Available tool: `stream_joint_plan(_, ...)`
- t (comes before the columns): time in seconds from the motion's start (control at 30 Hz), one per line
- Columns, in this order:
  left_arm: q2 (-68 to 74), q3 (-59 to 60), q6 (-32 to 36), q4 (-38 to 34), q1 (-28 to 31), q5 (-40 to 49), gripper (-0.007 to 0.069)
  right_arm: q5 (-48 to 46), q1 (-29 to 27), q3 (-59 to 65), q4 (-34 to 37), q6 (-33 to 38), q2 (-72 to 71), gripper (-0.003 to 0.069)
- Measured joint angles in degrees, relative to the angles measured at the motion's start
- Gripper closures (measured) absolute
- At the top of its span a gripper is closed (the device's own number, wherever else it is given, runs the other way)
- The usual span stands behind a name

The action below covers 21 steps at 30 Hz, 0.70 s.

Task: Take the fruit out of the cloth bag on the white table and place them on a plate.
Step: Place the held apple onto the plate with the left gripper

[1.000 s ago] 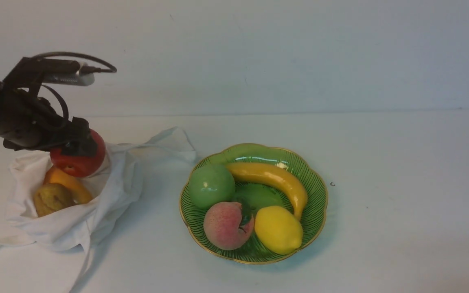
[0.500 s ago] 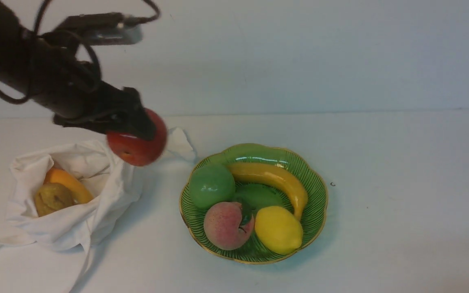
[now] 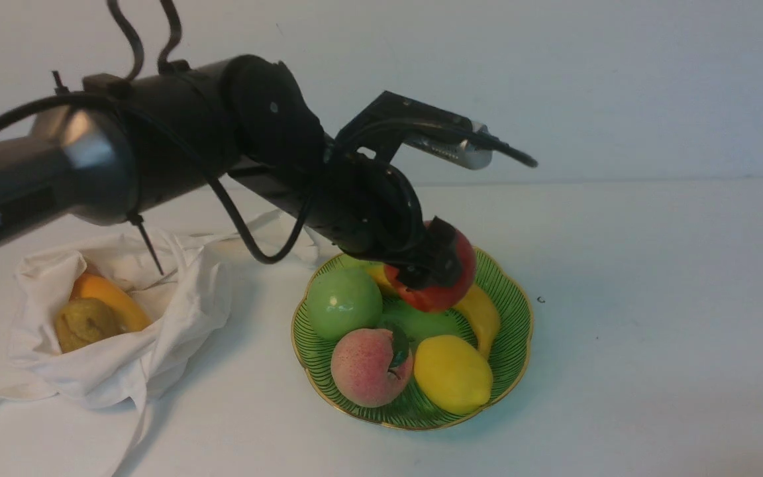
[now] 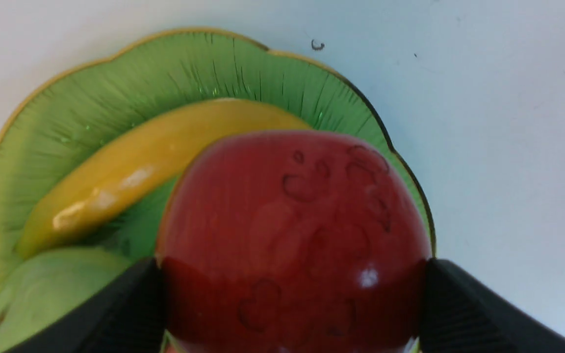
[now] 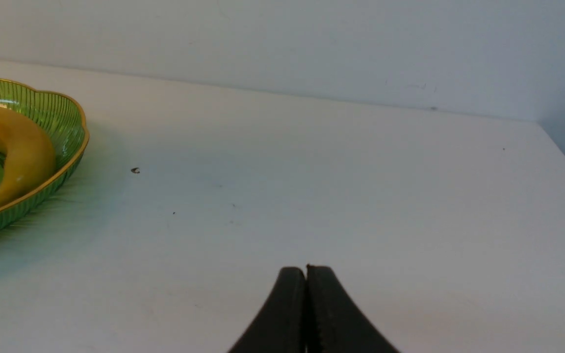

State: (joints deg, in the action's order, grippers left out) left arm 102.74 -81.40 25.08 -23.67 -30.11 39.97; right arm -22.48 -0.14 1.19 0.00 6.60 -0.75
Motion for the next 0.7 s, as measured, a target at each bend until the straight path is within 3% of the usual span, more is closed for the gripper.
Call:
stream_joint_plan(0.17,2.0,0.0,-0.1,2.3,-0.1,-3.6,0.0013,0.0,0.0,0.0,0.0,0.0,0.0,0.0671)
stream_joint_plan(0.37,2.2,0.0,-0.4,4.6,-0.1,-4.2,-0.0055,0.0,0.0,0.0,0.0,0.0,0.0,0.0671)
stream_joint_plan(0.7,1.6,-0.2,-2.3,5.3,-0.1,-2.9,-0.0046,0.0,0.0,0.0,0.0,0.0,0.0,0.0671)
